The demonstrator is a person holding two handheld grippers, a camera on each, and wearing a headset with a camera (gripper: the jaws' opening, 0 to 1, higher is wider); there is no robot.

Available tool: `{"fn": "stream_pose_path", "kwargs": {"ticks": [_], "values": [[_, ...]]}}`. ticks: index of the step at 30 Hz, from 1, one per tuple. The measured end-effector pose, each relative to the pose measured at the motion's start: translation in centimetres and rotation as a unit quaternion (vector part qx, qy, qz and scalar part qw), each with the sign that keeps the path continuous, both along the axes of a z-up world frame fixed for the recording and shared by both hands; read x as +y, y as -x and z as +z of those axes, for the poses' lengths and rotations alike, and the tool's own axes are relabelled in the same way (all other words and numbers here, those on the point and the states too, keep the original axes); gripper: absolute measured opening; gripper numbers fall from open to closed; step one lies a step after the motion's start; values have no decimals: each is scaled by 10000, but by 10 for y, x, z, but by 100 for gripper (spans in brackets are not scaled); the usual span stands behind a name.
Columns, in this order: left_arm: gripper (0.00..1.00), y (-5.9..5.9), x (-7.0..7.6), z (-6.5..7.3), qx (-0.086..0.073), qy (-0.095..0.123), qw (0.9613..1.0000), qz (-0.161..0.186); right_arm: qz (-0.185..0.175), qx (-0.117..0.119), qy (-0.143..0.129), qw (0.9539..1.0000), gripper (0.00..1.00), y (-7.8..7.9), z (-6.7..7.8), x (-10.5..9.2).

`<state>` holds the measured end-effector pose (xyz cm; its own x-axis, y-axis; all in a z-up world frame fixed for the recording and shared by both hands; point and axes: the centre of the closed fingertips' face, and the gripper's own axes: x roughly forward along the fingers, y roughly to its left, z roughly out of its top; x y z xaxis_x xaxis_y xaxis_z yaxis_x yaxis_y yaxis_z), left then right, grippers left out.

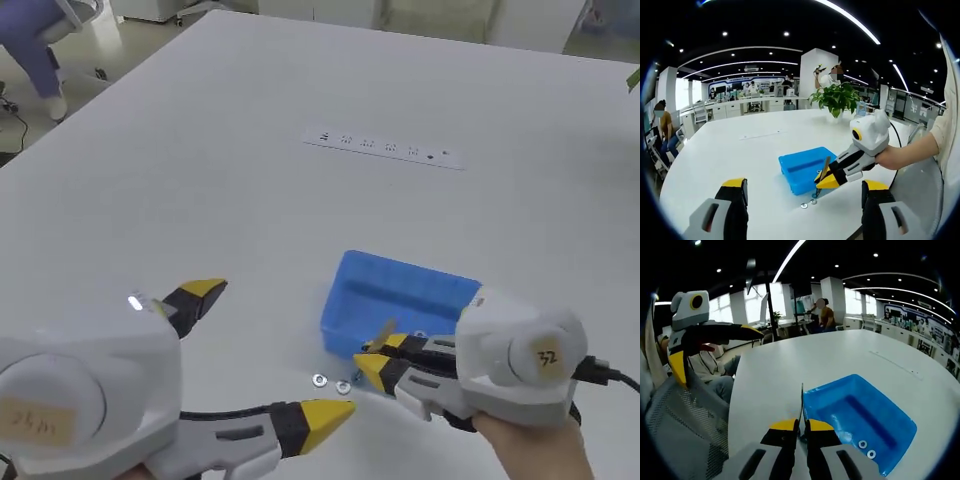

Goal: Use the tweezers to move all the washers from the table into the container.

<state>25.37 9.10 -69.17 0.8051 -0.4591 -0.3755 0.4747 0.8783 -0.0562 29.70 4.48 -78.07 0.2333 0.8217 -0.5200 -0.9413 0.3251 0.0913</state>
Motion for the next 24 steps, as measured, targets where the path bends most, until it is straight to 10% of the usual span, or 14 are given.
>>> {"fn": "stream_pose_path", "kwargs": {"ticks": [16, 24], "values": [[96, -1, -1, -2, 24, -57, 10000, -30, 374, -179, 295, 9987, 2, 6, -1, 3], [96, 1, 0, -4, 55, -44, 10000, -31, 174, 439, -468, 9978, 2, 14, 26, -1]]}}
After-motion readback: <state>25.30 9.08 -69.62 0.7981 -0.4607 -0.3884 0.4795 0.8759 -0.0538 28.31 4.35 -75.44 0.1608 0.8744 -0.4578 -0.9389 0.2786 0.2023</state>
